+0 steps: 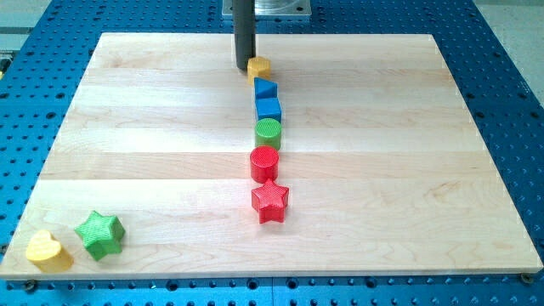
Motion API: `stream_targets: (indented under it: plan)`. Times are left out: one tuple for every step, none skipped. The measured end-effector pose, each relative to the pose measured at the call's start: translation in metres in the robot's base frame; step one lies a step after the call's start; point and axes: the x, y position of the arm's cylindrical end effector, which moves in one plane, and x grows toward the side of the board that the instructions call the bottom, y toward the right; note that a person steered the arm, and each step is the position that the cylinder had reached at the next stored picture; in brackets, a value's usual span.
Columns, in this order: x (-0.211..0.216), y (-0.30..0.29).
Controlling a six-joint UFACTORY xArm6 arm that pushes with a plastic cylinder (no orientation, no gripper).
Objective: Place the heart at the bottom of the red star
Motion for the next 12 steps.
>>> stream_targets:
  plan:
    - [0.035,-0.074]
    - [0.122,-0.152]
    - [0.203,-0.227]
    - [0.235,-0.252]
    - [0.305,-0.25]
    - [0.347,-0.242]
    - [0.345,-0.229]
    - [0.347,-0.199]
    - [0.347,-0.168]
    - [0.347,-0.135]
    - [0.338,-0.104]
    - [0.314,-0.093]
